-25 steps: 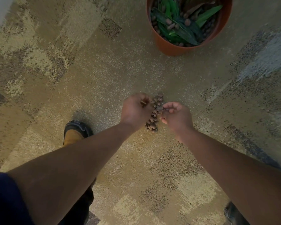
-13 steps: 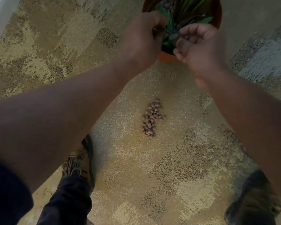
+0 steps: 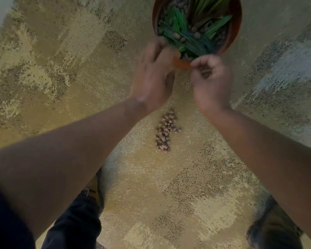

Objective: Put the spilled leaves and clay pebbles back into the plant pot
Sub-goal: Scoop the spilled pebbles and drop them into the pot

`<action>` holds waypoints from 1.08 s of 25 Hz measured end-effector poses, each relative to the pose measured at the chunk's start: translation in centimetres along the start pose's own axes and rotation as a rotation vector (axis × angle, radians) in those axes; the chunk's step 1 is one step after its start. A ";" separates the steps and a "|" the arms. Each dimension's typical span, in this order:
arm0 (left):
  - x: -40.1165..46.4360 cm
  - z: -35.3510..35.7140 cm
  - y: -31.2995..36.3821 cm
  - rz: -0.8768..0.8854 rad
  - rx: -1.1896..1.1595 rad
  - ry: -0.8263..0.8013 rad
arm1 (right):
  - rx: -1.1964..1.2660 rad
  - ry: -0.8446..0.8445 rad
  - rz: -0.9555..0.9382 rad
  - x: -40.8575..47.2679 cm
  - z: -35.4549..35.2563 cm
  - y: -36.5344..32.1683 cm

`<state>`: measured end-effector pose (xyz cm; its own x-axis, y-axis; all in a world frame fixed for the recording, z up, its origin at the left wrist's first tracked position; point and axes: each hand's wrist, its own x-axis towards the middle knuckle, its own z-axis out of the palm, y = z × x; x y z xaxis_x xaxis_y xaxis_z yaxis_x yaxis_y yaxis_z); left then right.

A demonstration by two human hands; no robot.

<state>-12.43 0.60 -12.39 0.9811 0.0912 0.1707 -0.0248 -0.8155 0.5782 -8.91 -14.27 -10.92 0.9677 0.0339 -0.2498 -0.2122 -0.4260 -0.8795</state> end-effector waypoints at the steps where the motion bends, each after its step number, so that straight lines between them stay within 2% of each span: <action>1: -1.8 0.4 -0.3 -0.011 0.032 -0.109 | -0.085 -0.108 0.056 -0.8 0.1 1.0; 4: -6.6 1.6 -1.3 -0.284 0.042 -0.582 | -0.451 -0.489 0.258 -3.4 0.5 4.9; 6: -8.7 2.7 -1.4 -0.461 0.031 -0.793 | -0.529 -0.611 0.319 -4.8 1.2 7.1; 8: -9.8 3.8 -1.2 -0.502 -0.005 -0.785 | -0.526 -0.638 0.337 -5.9 2.6 8.4; 12: -10.7 5.5 -1.1 -0.516 -0.018 -0.704 | -0.510 -0.519 0.326 -6.8 4.8 9.4; 17: -10.3 5.4 -1.5 -0.536 -0.079 -0.633 | -0.215 -0.349 0.586 -6.7 5.0 8.9; 19: -10.3 5.1 -1.6 -0.607 -0.157 -0.604 | -0.136 -0.331 0.663 -6.6 4.8 9.3; 24: -10.4 5.1 -2.0 -0.935 -0.406 -0.557 | 0.106 -0.301 0.864 -7.0 4.5 9.3; 27: -10.0 4.4 -1.9 -0.943 -0.494 -0.559 | 0.242 -0.272 0.904 -7.2 3.8 8.7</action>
<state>-21.36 -1.31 -18.74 0.5975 0.1737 -0.7828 0.7963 -0.2427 0.5540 -18.20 -14.79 -18.28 0.3677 0.0061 -0.9299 -0.9110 -0.1982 -0.3616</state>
